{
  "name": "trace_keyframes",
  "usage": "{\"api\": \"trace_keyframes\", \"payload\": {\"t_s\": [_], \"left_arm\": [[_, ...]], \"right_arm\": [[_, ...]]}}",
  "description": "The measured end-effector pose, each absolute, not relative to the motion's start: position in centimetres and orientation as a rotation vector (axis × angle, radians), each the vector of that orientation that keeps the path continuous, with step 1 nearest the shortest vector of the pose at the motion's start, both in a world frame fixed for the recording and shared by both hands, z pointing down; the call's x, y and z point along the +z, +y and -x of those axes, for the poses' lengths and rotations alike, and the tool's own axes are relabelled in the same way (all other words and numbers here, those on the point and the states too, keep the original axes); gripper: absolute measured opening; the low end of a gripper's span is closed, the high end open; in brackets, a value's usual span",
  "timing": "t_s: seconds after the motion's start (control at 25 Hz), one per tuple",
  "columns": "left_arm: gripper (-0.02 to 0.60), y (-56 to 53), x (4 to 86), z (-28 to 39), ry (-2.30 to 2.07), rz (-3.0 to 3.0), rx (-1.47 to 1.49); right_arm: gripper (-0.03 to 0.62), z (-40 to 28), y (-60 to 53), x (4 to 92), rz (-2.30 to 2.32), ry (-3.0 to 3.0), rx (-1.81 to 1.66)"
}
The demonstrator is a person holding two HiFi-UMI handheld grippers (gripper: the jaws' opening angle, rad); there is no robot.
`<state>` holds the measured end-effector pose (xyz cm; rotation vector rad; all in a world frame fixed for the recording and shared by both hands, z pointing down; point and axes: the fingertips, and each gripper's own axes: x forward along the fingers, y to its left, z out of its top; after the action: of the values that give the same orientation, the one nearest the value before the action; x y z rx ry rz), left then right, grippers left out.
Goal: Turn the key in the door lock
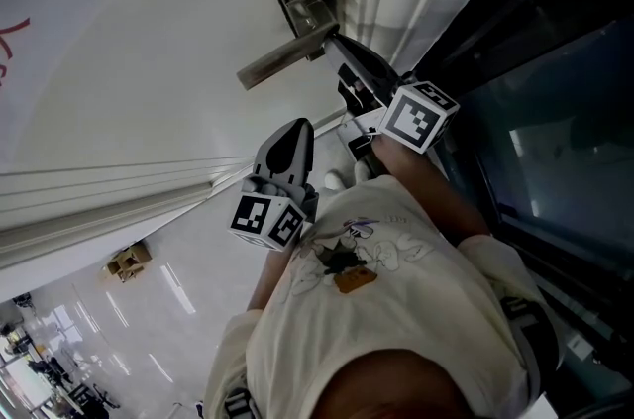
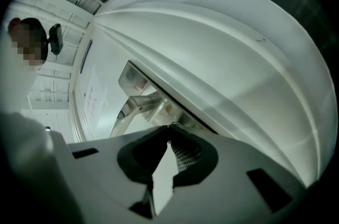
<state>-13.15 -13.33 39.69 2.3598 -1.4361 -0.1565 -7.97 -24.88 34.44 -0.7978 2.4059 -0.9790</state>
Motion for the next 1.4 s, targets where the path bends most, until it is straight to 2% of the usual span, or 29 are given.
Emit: {"api": "trace_keyframes", "payload": {"t_s": [0.56,0.8,0.92,1.08,1.16,1.2,1.4], "left_arm": [[0.005,-13.0,40.1,13.0,-1.431,-2.344,-0.167],[0.005,-13.0,40.1,13.0,-1.42,-2.346,-0.172],[0.006,-13.0,40.1,12.8,-1.399,-2.362,-0.173],[0.005,-12.8,39.7,12.9,-1.376,-2.381,-0.174],[0.005,-12.5,39.1,12.7,-1.356,-2.404,-0.172],[0.005,-12.2,38.7,12.6,-1.347,-2.42,-0.173],[0.005,-10.5,38.5,13.2,-1.34,-2.423,-0.194]], "right_arm": [[0.029,7.8,-25.1,34.7,0.6,2.193,-1.266],[0.034,7.9,-25.1,34.6,0.585,2.187,-1.269],[0.074,7.7,-24.9,34.8,0.612,2.203,-1.256],[0.075,7.2,-24.0,34.7,0.689,2.256,-1.173],[0.053,7.0,-23.1,34.7,0.761,2.311,-1.107],[0.01,6.9,-22.7,34.6,0.808,2.336,-1.068],[0.008,6.6,-20.2,34.1,0.905,2.387,-0.963]]}}
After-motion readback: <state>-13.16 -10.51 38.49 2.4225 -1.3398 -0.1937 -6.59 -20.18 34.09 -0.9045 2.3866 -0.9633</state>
